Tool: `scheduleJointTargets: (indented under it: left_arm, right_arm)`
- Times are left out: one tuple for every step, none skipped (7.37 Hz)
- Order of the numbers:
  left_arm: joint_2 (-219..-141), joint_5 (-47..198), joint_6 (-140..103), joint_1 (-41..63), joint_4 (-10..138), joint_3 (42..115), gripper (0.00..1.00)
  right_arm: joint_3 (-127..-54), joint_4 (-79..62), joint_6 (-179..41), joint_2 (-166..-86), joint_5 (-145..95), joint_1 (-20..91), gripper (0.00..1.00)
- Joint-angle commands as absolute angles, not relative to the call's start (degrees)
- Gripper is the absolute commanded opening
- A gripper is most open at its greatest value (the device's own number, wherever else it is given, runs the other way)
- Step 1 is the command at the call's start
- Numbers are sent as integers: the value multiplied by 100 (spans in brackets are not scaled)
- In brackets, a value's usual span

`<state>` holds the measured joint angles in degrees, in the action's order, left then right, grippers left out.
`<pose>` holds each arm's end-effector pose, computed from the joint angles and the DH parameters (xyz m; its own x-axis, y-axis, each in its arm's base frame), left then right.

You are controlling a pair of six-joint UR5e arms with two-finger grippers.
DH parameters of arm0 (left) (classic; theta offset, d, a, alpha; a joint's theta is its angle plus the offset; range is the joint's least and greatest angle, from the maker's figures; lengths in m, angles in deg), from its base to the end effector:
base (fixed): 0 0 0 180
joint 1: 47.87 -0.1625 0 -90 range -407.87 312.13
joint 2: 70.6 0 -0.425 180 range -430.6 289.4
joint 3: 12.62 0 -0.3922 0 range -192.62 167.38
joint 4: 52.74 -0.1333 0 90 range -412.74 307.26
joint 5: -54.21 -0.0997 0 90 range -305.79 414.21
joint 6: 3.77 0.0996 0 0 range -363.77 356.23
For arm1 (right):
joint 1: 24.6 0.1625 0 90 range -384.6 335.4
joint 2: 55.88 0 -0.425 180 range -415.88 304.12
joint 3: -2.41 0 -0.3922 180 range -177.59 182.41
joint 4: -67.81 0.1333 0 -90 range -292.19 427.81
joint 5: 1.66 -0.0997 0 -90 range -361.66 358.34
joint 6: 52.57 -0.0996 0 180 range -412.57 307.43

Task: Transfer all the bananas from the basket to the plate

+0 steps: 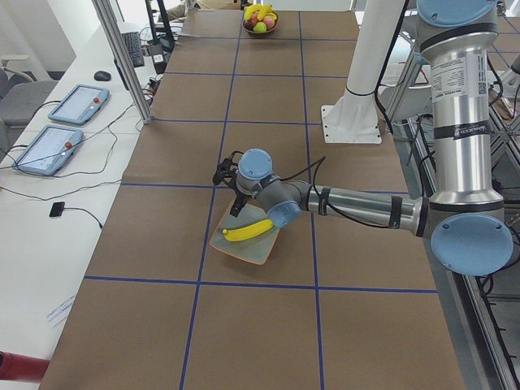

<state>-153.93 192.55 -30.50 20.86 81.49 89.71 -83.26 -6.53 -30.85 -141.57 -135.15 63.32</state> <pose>0.1105 -0.4461 0.5123 0.4732 0.4209 -0.7739 -0.0234 0.8842 0.4666 0.0451 -0.5416 0.6291 0.6544 -0.5529 0.5159 0.2983 0.8157 0.4957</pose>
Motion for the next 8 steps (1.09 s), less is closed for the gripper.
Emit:
scheduleJointTargets:
  left_arm:
    - [-15515, 19361, -3049, 2174, 8085, 8978, 100]
    - [-15524, 19361, -3049, 2174, 8085, 8986, 100]
    - [-15515, 19361, -3049, 2183, 8085, 9004, 100]
    - [-15515, 19352, -3058, 2183, 8094, 9013, 100]
    - [-15507, 19343, -3049, 2192, 8103, 9022, 100]
    - [-15507, 19343, -3049, 2192, 8103, 9048, 100]
    - [-15489, 19343, -3049, 2200, 8120, 9048, 100]
    - [-15472, 19326, -3049, 2201, 8129, 9057, 100]
  right_arm:
    - [-8267, -690, -1529, -14665, -13526, 6662, 100]
    - [-8249, -681, -1043, -14928, -13578, 6672, 100]
    - [-8127, -664, -490, -15079, -13578, 6681, 100]
    - [-7830, -655, 46, -15098, -13587, 6768, 100]
    - [-7714, -681, 260, -15002, -13570, 6882, 100]
    - [-7496, -655, 384, -14906, -13491, 6874, 99]
    - [-7085, -646, 707, -14652, -13499, 6874, 97]
    - [-6872, -646, 859, -14571, -13499, 6874, 92]
